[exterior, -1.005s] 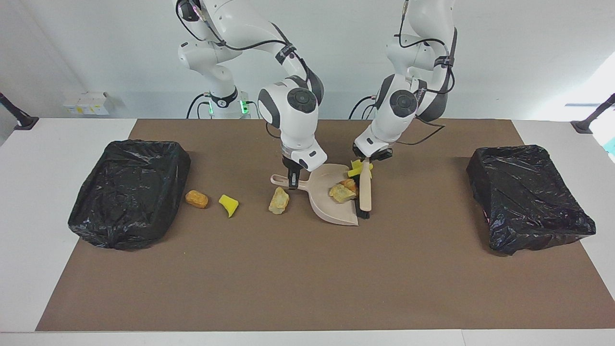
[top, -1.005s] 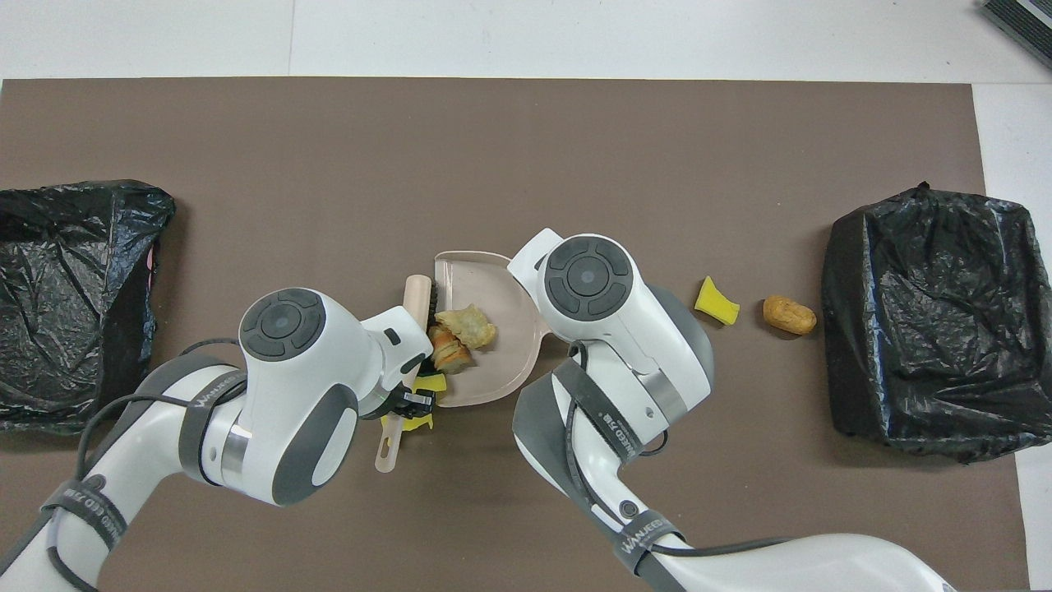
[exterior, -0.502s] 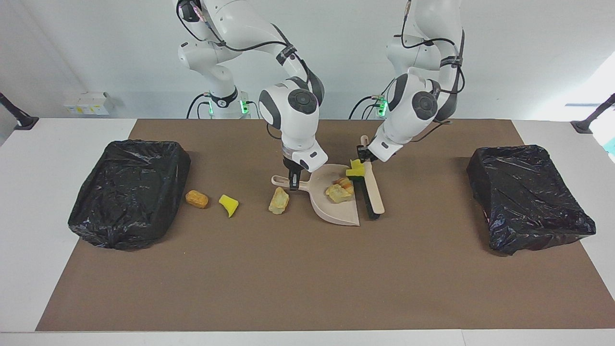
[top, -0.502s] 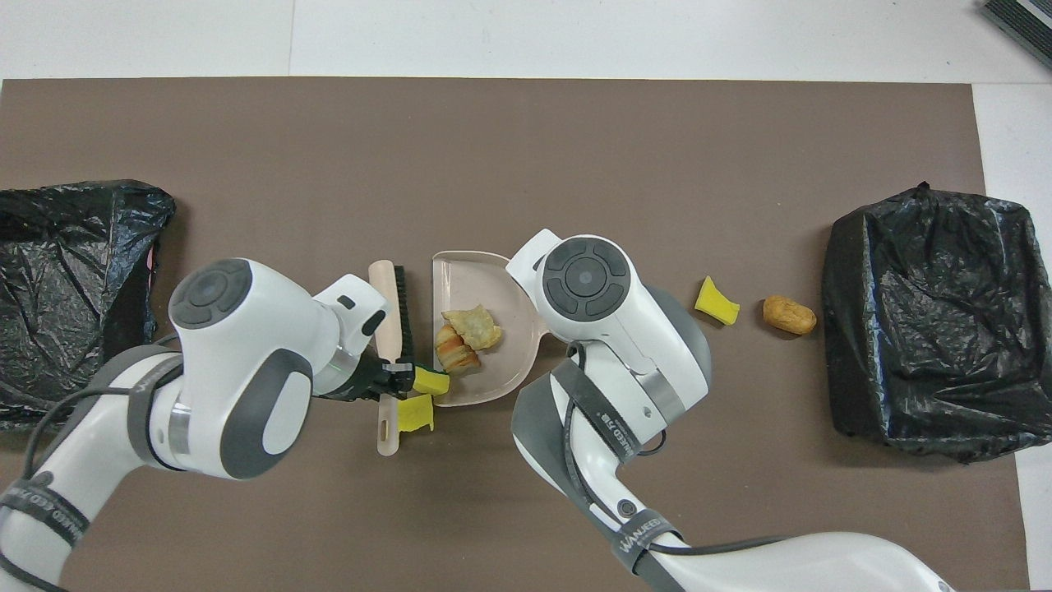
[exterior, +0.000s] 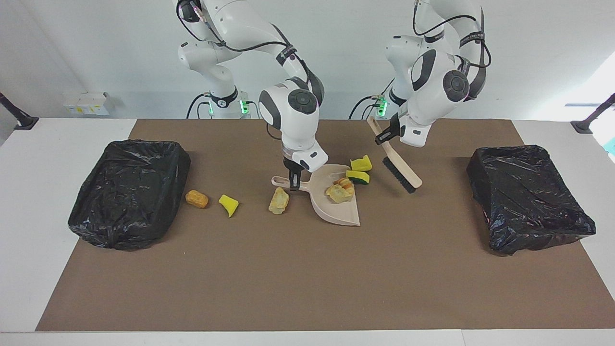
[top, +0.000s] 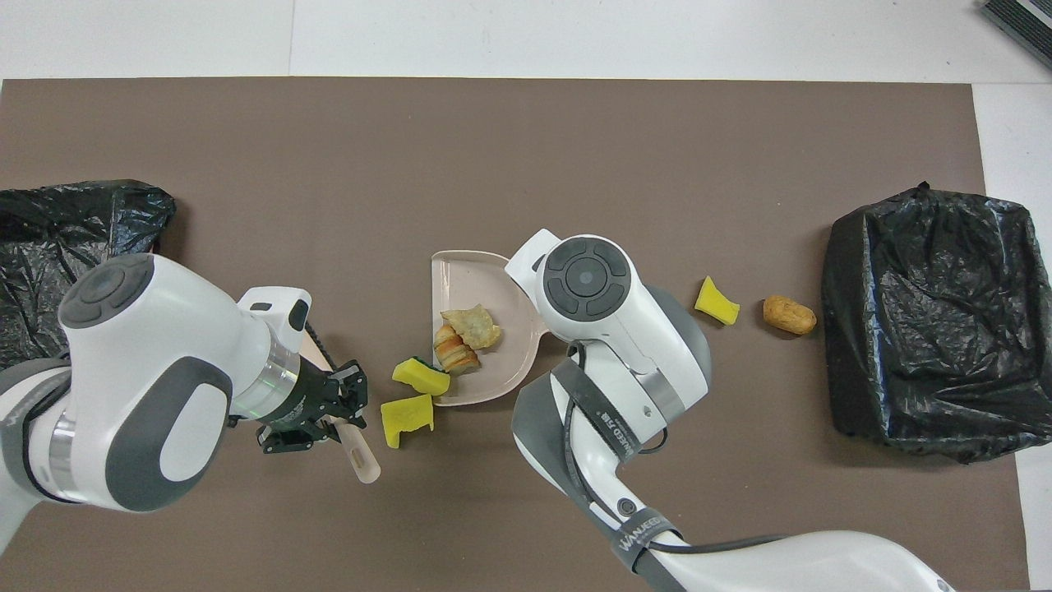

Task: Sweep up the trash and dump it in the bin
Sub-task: 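Sweep the sponges and bread into the dustpan with the left gripper's brush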

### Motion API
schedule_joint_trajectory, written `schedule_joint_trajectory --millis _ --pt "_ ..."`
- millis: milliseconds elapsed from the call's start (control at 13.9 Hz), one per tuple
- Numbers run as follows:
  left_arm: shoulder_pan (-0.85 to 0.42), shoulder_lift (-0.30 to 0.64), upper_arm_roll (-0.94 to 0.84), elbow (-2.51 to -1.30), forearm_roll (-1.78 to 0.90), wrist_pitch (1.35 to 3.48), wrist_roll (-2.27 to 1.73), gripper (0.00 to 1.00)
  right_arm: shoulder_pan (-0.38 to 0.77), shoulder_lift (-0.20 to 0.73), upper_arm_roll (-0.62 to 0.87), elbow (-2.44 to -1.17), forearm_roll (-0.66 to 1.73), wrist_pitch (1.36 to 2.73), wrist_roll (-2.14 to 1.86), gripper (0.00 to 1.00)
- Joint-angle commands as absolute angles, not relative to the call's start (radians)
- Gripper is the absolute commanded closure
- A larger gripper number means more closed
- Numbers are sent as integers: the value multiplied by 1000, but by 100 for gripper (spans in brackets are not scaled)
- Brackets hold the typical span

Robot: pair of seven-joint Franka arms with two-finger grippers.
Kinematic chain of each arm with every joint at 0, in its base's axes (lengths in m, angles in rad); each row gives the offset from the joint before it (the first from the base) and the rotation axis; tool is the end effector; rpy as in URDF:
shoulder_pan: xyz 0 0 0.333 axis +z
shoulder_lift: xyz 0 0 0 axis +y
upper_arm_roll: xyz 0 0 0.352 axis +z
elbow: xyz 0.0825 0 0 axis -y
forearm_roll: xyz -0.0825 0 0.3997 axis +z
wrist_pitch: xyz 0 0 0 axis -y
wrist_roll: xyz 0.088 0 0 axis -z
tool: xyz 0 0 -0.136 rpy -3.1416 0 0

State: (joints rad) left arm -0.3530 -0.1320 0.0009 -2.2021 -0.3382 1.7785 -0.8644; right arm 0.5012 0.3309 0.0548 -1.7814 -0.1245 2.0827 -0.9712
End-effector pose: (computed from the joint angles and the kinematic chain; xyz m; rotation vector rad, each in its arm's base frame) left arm 0.4319 -0.1993 0.4240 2.8320 0.9253 -0.6336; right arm 0.5683 0.3391 0.3659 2.1452 2.1804 -0.0713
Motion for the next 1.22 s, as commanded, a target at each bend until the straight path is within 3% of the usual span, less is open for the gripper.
schedule_joint_trajectory --millis 0,359,789,1148 --pt "-403 -218 -3 -2325 -339 1790 -951 100 489 333 63 -1790 -144 2089 -1052 100" --pt "-595 -180 -3 -2424 -339 1992 -1035 100 471 302 64 -1824 -143 2054 -1221 100" --pt "-637 -111 -5 -2379 -368 2224 -974 100 480 295 63 -1847 -143 2098 -1210 100" --pt "-672 -49 -5 -2319 -394 2272 -835 100 471 301 63 -1845 -143 2128 -1207 100"
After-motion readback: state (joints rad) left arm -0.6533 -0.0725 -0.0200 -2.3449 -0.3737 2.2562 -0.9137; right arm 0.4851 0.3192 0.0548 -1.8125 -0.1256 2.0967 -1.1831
